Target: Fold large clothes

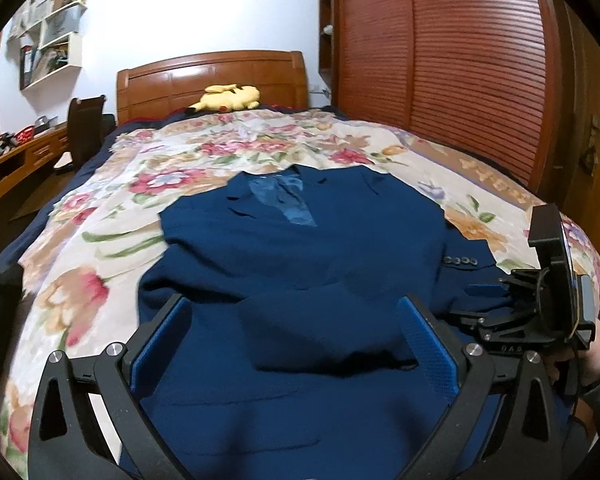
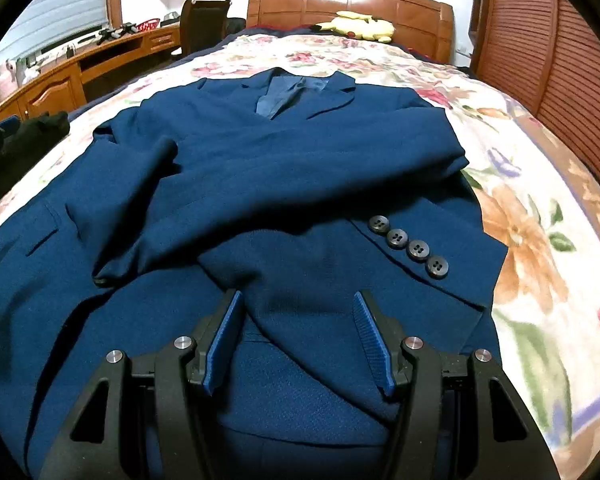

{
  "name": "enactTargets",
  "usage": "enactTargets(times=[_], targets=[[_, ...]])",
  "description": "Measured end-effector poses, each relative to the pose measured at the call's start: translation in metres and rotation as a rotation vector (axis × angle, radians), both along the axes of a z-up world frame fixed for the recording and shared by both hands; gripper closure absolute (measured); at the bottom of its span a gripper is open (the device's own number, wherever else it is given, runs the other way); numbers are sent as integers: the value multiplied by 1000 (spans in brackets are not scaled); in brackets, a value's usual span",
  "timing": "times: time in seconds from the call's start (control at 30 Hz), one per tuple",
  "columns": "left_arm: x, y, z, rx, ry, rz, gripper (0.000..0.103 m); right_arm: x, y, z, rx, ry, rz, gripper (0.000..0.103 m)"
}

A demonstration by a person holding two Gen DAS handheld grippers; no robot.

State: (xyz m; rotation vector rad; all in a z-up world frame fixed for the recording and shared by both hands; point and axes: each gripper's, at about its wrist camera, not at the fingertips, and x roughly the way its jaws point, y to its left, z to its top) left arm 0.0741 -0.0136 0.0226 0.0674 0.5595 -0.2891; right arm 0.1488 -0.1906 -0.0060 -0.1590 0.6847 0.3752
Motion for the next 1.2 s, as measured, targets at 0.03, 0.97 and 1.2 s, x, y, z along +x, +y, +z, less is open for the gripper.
enactTargets(times=[0.03,0.97,1.2], targets=[[3,-5,1,6,4,-5,0,-1,0,0,-2,-6,-2,44],[53,-71,-33,110,277,44,97,-49,-12,10,10,-51,-54,44],[20,-31,17,107,138,125,98,-70,-21,20,39,-72,-32,44]])
